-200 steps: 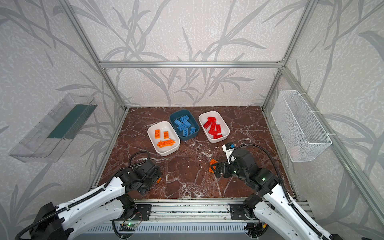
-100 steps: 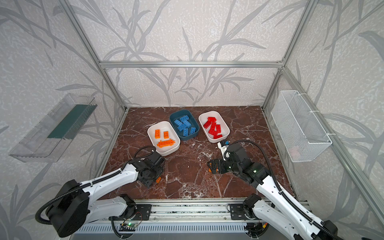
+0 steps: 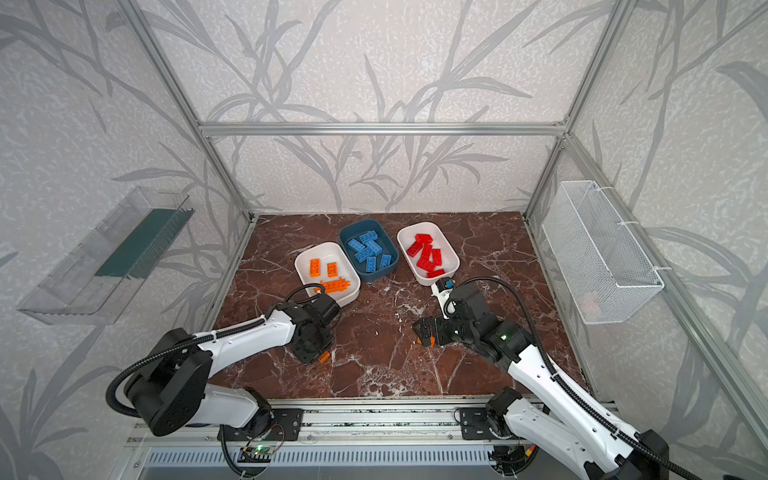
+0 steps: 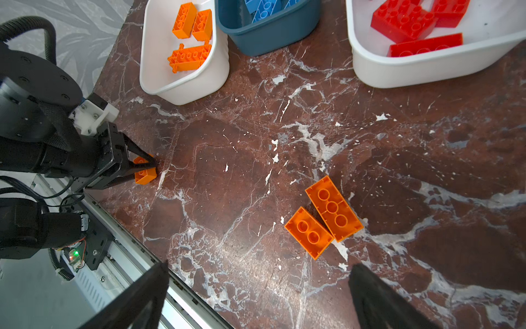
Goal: Sort the legos into containers by color
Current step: 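Grasp the small orange brick and carry it toward the white tub, then drop the brick into the tub with left gripper while right gripper lowers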
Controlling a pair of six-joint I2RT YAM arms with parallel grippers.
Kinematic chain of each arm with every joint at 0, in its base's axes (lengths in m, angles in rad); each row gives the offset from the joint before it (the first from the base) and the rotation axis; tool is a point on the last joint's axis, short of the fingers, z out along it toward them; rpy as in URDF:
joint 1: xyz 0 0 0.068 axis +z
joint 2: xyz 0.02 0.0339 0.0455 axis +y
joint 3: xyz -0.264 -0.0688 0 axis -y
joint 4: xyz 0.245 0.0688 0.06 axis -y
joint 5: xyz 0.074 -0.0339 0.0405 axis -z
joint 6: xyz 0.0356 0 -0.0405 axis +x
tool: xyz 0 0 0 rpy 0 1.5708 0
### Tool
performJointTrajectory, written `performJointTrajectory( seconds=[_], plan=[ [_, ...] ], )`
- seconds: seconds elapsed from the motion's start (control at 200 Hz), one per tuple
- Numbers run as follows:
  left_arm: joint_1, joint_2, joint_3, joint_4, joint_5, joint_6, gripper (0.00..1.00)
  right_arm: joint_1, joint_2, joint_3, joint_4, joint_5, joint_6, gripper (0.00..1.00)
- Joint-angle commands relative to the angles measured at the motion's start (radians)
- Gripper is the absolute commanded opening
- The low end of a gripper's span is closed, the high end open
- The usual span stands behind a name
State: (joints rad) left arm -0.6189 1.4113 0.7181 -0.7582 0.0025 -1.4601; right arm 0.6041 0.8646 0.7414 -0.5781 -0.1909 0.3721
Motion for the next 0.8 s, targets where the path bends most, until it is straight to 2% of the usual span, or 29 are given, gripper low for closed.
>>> performJointTrajectory(
  seconds=[0.0, 0.12, 0.26, 0.49, 0.64, 0.725, 0.795],
  plan=[
    [-0.001, -0.057, 0.082, -0.178, -0.066, 0.051, 0.15, 0.002, -0.015, 0.038, -0.014, 0.017, -0.017, 0.99],
    [0.001, -0.11, 0.203, -0.276, -0.159, 0.116, 0.16, 0.003, -0.022, 0.042, -0.026, 0.029, -0.016, 0.99],
    [0.028, -0.115, 0.331, -0.26, -0.248, 0.192, 0.16, 0.0, -0.024, 0.048, -0.043, 0.043, -0.013, 0.99],
    [0.184, 0.061, 0.52, -0.215, -0.226, 0.307, 0.16, -0.002, -0.025, 0.071, -0.077, 0.063, -0.01, 0.99],
    [0.24, 0.213, 0.635, -0.191, -0.201, 0.356, 0.17, -0.005, -0.004, 0.082, -0.093, 0.084, -0.014, 0.99],
    [0.272, 0.288, 0.69, -0.171, -0.166, 0.384, 0.27, -0.007, 0.011, 0.081, -0.1, 0.1, -0.016, 0.99],
    [0.305, 0.345, 0.721, -0.157, -0.123, 0.398, 0.41, -0.009, 0.019, 0.073, -0.103, 0.116, -0.016, 0.99]
  ],
)
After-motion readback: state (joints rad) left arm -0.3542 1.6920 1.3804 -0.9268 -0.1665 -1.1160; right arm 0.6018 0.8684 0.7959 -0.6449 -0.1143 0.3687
